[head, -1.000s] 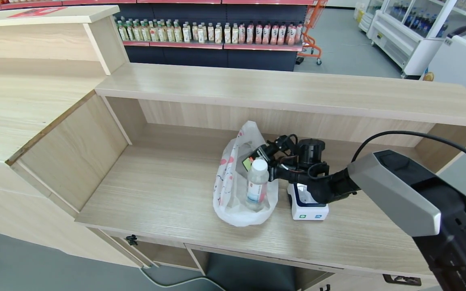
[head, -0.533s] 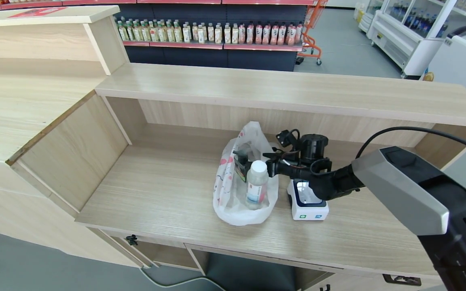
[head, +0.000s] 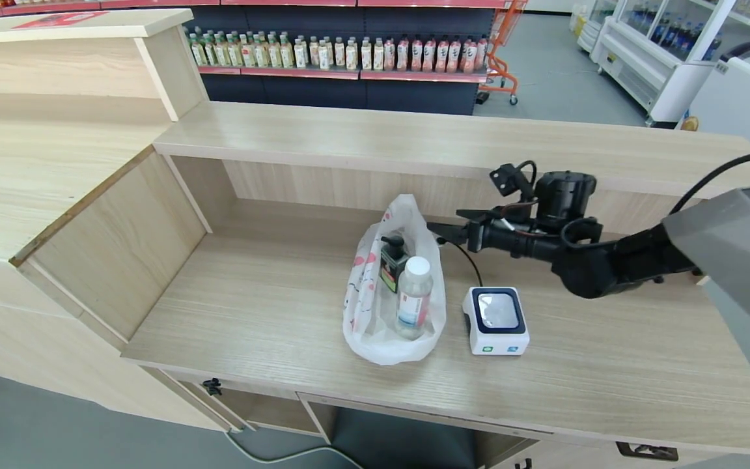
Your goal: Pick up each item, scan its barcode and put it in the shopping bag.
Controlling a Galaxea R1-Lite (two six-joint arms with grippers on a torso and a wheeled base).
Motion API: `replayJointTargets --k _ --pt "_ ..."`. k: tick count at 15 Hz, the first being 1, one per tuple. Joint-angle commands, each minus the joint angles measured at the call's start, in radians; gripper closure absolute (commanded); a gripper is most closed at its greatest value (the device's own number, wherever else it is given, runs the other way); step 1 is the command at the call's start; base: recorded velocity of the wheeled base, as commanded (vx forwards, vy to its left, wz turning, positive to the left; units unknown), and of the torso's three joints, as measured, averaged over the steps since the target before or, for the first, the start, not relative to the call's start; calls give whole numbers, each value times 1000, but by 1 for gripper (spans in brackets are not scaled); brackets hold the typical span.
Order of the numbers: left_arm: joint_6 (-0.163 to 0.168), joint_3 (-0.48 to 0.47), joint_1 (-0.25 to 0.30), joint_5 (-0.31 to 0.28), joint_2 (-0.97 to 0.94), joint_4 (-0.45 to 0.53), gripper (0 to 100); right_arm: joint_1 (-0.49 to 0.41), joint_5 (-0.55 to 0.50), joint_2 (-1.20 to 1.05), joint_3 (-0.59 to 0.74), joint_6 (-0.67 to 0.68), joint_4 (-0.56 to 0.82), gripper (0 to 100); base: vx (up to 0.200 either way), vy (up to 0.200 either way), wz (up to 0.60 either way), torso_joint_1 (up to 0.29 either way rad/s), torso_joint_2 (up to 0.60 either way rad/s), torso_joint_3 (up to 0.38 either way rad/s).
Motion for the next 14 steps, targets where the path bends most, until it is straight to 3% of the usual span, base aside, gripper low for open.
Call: replayJointTargets --k 1,3,5,10,12,14 --pt "0 0 1 0 0 0 0 -62 -9 -335 254 -5 10 0 0 0 0 0 0 0" --pt "0 0 1 0 1 0 0 -118 -17 -640 487 -57 117 0 0 0 0 0 0 0" --pt "0 0 1 0 0 0 0 -164 -146 -958 721 -140 231 0 0 0 0 0 0 0" --pt "0 0 1 0 1 0 0 -307 -254 -1528 1178 -191 323 0 0 0 0 0 0 0" --pt "0 0 1 0 0 0 0 -275 -389 -1706 1291 -171 413 0 0 0 0 0 0 0" --pt "0 0 -1 0 0 0 0 -247 -442 -1907 1386 -149 482 0 0 0 0 0 0 0"
